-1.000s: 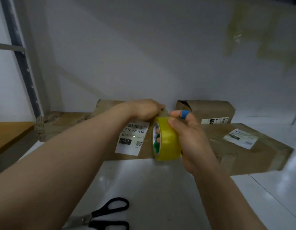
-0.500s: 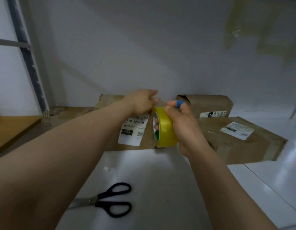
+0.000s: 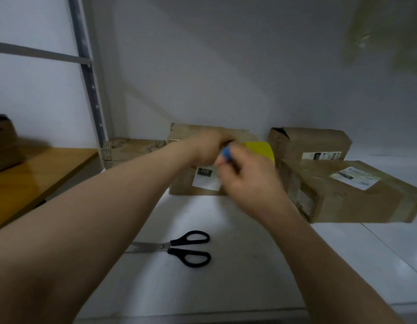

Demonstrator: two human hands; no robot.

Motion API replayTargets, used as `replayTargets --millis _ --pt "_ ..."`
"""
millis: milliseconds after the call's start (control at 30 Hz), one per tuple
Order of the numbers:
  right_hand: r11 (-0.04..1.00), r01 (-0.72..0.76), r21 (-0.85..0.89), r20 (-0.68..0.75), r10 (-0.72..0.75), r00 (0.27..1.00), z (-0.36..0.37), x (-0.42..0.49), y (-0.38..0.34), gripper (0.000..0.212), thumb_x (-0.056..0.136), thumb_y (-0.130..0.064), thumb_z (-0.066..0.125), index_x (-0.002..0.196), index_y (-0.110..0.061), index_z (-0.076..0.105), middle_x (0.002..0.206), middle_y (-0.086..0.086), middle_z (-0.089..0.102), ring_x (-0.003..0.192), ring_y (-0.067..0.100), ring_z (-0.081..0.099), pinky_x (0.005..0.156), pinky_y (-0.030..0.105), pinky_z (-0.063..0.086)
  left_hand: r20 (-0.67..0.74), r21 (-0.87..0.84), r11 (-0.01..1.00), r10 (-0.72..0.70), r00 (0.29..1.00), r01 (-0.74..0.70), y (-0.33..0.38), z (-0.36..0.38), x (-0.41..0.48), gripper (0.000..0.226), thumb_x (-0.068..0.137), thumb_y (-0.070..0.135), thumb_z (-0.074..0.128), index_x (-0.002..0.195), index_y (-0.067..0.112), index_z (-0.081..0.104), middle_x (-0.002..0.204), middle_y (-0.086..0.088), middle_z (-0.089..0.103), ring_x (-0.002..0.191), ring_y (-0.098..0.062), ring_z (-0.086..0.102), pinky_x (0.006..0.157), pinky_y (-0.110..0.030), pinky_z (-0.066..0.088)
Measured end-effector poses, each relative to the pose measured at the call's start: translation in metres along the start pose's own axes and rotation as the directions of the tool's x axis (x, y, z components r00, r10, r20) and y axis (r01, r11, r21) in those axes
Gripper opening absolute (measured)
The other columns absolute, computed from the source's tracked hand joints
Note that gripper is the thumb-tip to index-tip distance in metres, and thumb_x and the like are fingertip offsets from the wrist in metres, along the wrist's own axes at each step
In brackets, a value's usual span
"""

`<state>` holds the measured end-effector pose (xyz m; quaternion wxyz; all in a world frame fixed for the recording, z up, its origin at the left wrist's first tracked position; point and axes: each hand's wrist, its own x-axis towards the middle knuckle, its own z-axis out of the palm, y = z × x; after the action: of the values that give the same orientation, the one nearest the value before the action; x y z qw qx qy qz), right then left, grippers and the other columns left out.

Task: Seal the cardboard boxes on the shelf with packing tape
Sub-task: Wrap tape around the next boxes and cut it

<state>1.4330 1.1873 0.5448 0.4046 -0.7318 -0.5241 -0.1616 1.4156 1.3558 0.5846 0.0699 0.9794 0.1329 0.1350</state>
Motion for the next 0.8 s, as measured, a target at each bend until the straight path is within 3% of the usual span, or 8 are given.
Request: replayTargets --millis 33,100,200,367,467,567,667,800 --pt "0.999 0.012 -0.043 0.266 0.000 0.964 0.012 -0.005 -0.010 0.012 0.096 -0.020 0.055 0.100 -0.018 0.066 0.096 -0.002 0.065 0.086 0.016 0.060 0.077 0.031 0.050 -0.001 -0.030 0.999 -0.017 1.000 0.017 -0.002 0.000 -0.001 0.053 0.096 0.005 0.051 0.146 0.022 0.052 0.147 -0.003 0.055 0.133 -0.023 0.051 0.109 -0.036 0.040" --pt "0.987 0.071 -0.143 0.650 0.040 0.759 0.037 -0.015 -0.020 0.020 0.093 -0.019 0.058 0.112 -0.019 0.066 0.113 0.001 0.066 0.103 0.019 0.060 0.086 0.031 0.049 -0.012 -0.043 0.998 -0.040 0.999 0.040 -0.003 0.001 -0.003 0.059 0.097 0.000 0.044 0.151 0.025 0.046 0.152 -0.001 0.049 0.138 -0.022 0.046 0.112 -0.033 0.037" --pt "0.958 0.194 -0.209 0.823 0.065 0.565 0.061 -0.025 -0.022 0.031 0.094 -0.013 0.056 0.125 -0.011 0.058 0.125 0.011 0.055 0.114 0.026 0.051 0.093 0.035 0.046 -0.073 0.046 0.998 -0.036 0.997 0.040 0.001 0.002 -0.004 0.057 0.096 0.002 0.043 0.146 0.029 0.051 0.144 0.001 0.057 0.133 -0.024 0.049 0.110 -0.039 0.032" --pt "0.956 0.206 -0.207 0.823 0.057 0.565 0.053 -0.029 -0.026 0.043 0.098 -0.018 0.057 0.140 -0.018 0.049 0.136 0.011 0.039 0.123 0.029 0.044 0.100 0.038 0.046 -0.229 0.247 0.965 -0.030 0.973 0.088 0.002 0.008 0.005 0.050 0.093 0.005 0.048 0.129 0.034 0.065 0.114 -0.001 0.067 0.123 -0.025 0.042 0.089 -0.040 0.024" --pt "0.955 0.213 -0.205 0.845 0.063 0.531 0.045 -0.038 -0.026 0.046 0.098 -0.040 0.059 0.139 -0.019 0.051 0.132 0.011 0.039 0.119 0.030 0.047 0.097 0.040 0.049 -0.267 0.189 0.974 -0.068 0.961 0.122 0.005 0.005 0.005 0.050 0.096 0.003 0.048 0.135 0.031 0.063 0.124 -0.006 0.065 0.122 -0.028 0.048 0.091 -0.037 0.037" --pt "0.907 0.302 -0.294 0.825 0.082 0.559 0.049 -0.042 -0.026 0.044 0.100 -0.042 0.056 0.133 -0.012 0.055 0.126 0.016 0.044 0.114 0.032 0.048 0.090 0.039 0.048 -0.281 0.148 0.974 -0.127 0.951 0.173 0.010 0.007 0.004 0.039 0.090 0.001 0.052 0.113 0.024 0.074 0.112 -0.003 0.071 0.105 -0.027 0.064 0.074 -0.032 0.049" --pt "0.845 0.398 -0.356 0.784 0.038 0.620 0.051 -0.040 -0.023 0.028 0.100 -0.031 0.060 0.113 -0.006 0.062 0.106 0.013 0.059 0.094 0.028 0.059 0.075 0.035 0.043 -0.200 -0.018 0.975 -0.221 0.955 0.222 0.013 -0.002 0.004 0.022 0.089 0.018 0.054 0.100 0.022 0.073 0.102 0.002 0.071 0.099 -0.026 0.067 0.079 -0.034 0.054" --pt "0.798 0.447 -0.405 0.788 0.056 0.613 0.034 -0.034 -0.016 0.022 0.093 -0.023 0.067 0.106 -0.016 0.051 0.085 0.001 0.045 0.079 0.022 0.047 0.071 0.034 0.036 -0.014 -0.153 0.951 -0.274 0.962 0.268 0.021 -0.022 0.001 0.038 0.098 0.049 0.048 0.096 0.017 0.068 0.090 -0.001 0.070 0.078 -0.019 0.072 0.063 -0.028 0.046"
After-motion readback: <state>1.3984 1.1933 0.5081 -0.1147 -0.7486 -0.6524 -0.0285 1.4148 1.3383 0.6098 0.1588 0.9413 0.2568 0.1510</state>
